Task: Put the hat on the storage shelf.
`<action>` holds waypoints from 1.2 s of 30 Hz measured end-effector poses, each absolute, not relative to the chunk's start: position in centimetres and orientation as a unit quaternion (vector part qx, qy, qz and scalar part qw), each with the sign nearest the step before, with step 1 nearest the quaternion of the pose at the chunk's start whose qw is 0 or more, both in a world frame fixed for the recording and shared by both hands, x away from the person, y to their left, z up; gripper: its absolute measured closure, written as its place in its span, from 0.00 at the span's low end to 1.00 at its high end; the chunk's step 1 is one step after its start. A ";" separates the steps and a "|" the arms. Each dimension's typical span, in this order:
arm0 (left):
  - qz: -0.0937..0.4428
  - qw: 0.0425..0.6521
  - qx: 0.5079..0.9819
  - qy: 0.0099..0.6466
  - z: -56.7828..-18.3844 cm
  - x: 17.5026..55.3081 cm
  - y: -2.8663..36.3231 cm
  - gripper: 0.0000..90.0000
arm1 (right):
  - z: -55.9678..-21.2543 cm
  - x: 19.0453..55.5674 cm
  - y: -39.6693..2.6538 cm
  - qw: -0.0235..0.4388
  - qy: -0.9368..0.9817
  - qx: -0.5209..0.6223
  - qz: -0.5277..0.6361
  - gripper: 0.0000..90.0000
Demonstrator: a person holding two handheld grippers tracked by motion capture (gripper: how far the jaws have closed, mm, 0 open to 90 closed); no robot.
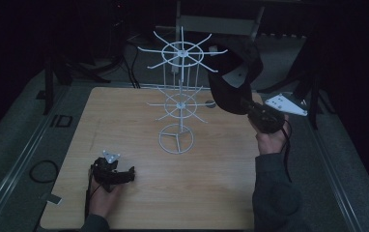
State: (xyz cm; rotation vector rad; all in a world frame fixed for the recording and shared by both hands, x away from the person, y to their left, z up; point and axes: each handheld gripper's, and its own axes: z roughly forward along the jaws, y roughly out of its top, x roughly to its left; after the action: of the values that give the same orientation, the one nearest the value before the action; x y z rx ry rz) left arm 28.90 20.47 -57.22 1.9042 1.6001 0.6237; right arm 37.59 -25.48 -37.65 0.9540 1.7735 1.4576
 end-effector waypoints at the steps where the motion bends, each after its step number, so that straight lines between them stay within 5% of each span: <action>1: 0.233 0.285 0.712 0.598 -57.2 28.9 20.5 0.00 | -37.6 37.6 -25.5 0.322 0.675 0.364 0.555 0.95; 36: 0.233 0.286 0.711 0.599 -57.2 28.9 20.4 0.00 | -37.1 37.3 -25.5 0.337 0.664 0.360 0.562 0.95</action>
State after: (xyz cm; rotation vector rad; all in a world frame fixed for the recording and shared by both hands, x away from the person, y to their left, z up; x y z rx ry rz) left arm 28.90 20.44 -57.23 1.9004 1.6012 0.6225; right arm 37.35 -25.52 -37.06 0.9392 1.7303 1.4662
